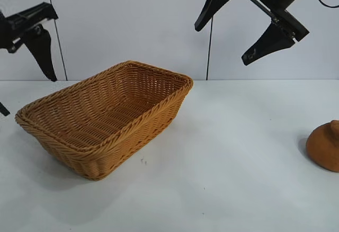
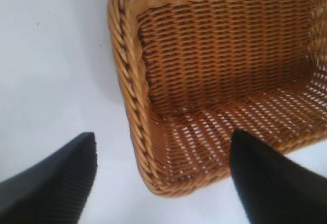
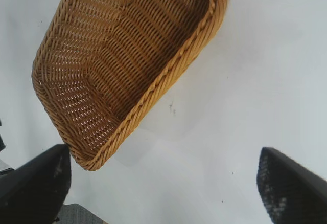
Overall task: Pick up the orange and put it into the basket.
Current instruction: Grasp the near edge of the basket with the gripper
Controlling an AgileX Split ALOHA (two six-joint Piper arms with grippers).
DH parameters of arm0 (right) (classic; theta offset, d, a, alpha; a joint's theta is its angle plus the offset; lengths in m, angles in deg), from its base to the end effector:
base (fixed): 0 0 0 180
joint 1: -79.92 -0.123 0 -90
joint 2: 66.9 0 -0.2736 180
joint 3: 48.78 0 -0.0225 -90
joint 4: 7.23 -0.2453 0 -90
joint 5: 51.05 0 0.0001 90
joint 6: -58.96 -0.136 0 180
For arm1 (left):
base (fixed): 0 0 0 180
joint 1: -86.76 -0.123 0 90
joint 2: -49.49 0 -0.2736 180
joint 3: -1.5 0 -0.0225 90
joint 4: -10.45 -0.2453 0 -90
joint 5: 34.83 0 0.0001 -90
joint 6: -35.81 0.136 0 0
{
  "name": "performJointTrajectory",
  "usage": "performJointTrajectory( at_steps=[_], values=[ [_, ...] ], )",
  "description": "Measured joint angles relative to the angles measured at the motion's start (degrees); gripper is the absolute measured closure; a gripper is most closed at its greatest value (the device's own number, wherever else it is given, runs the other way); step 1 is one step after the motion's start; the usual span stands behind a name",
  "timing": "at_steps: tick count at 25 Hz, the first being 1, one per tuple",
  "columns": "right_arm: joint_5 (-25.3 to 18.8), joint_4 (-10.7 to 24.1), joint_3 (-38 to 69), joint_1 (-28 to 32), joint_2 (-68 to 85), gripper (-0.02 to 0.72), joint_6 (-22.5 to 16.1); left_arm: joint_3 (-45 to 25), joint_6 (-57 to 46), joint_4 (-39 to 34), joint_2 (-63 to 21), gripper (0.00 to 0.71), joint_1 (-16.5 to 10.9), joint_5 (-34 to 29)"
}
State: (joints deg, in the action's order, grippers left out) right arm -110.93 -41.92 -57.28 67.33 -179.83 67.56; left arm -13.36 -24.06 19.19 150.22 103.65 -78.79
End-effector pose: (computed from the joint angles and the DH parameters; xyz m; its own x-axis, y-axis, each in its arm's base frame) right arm 0.3676 0.1507 0.2249 -0.9630 -0.0517 -0.2644 -0.1869 0.8350 0.5175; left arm 0.3114 -0.1096 0.1797 -0.6583 -0.7509 -0.0531 -0.6873 0.6283 -0.3645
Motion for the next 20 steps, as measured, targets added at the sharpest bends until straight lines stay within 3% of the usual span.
performJointTrajectory(
  at_steps=[10, 17, 20],
  values=[
    [-0.4, 0.0, 0.0, 0.0, 0.0, 0.025, 0.0, -2.4, -0.2, -0.8, 14.1, 0.191, 0.0, 8.2],
    [-1.2, 0.0, 0.0, 0.0, 0.0, 0.025, 0.0, -2.7, -0.3, 2.7, 18.0, 0.194, 0.0, 14.8],
    [-1.2, 0.0, 0.0, 0.0, 0.0, 0.025, 0.0, -2.7, -0.4, 2.9, 18.0, 0.324, 0.0, 15.2]
  ],
)
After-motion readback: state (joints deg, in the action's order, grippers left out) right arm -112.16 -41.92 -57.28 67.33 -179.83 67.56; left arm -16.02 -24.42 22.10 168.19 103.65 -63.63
